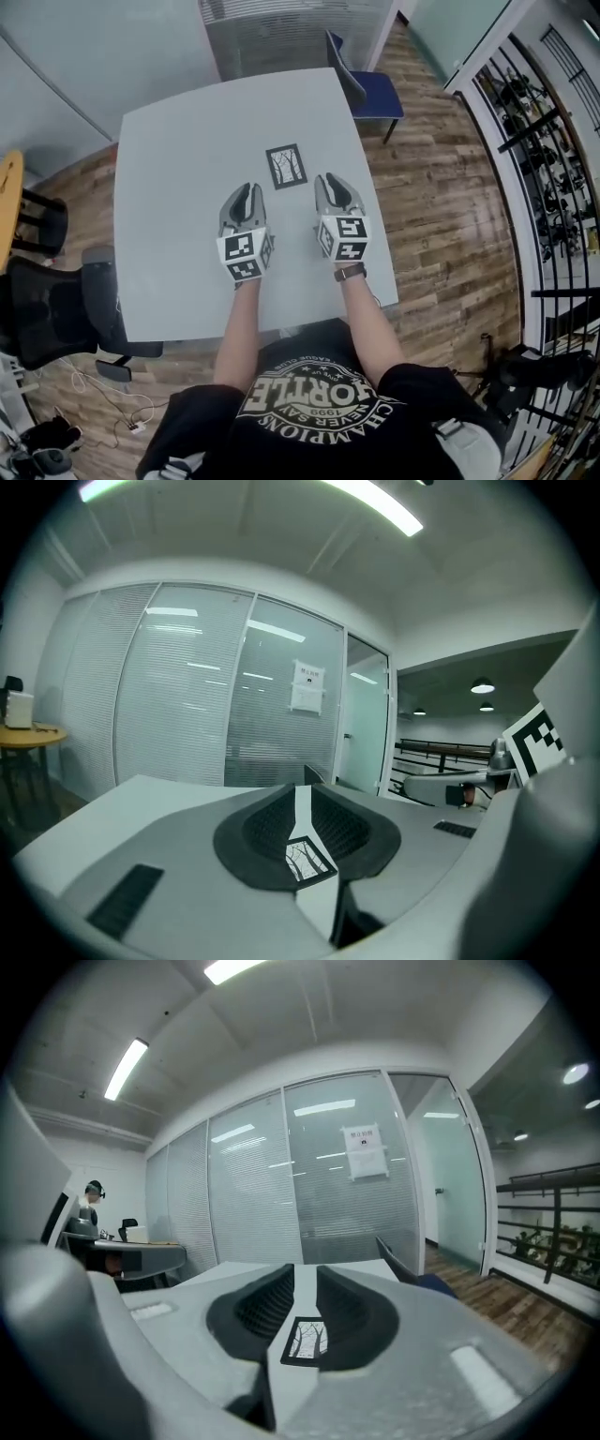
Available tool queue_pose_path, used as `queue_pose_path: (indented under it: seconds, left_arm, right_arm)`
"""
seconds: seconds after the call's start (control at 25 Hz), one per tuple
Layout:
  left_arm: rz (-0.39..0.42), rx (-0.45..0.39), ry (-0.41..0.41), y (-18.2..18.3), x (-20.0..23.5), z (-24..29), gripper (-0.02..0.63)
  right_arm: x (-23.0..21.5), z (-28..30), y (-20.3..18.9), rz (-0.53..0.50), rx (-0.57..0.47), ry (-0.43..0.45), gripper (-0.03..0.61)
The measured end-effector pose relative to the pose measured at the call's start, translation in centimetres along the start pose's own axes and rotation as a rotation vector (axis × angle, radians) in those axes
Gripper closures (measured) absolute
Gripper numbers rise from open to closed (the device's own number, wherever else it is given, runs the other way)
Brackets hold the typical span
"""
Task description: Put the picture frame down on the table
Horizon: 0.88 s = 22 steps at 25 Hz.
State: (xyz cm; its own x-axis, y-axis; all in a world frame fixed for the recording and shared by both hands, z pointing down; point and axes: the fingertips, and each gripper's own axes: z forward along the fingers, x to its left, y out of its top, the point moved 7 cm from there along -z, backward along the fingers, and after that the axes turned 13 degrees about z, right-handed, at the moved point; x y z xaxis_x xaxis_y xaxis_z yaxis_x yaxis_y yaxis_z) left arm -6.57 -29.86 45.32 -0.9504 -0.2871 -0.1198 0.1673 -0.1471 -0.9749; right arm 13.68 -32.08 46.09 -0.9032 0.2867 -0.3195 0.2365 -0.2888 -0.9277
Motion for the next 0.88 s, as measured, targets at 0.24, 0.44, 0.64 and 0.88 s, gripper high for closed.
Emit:
queue_pose_path:
  seconds: [0.24,0.44,0.64,0.88]
  left_arm:
    - [0.068,-0.061,0.025,1.7,-0.5,-4.7,0.594]
    - [0.079,-0.076,0.027,1.8,-0.2,-7.5,0.607]
    - [0.084,-0.086,0.02,2.1,0.0,-9.3,0.607]
    - [0.078,-0.093,0.009,2.2,-0.6,-9.9,0.607]
  right_arm:
    - [1.0,-5.3,1.2,-0.085,-0.085,-0.017,0.565]
    - [1.9,-8.1,1.6,-0.118,-0.119,-0.013,0.578]
    - [2.7,-9.7,2.0,-0.124,-0.135,-0.008,0.578]
    - [2.8,-10.3,1.8,-0.13,-0.131,0.007,0.579]
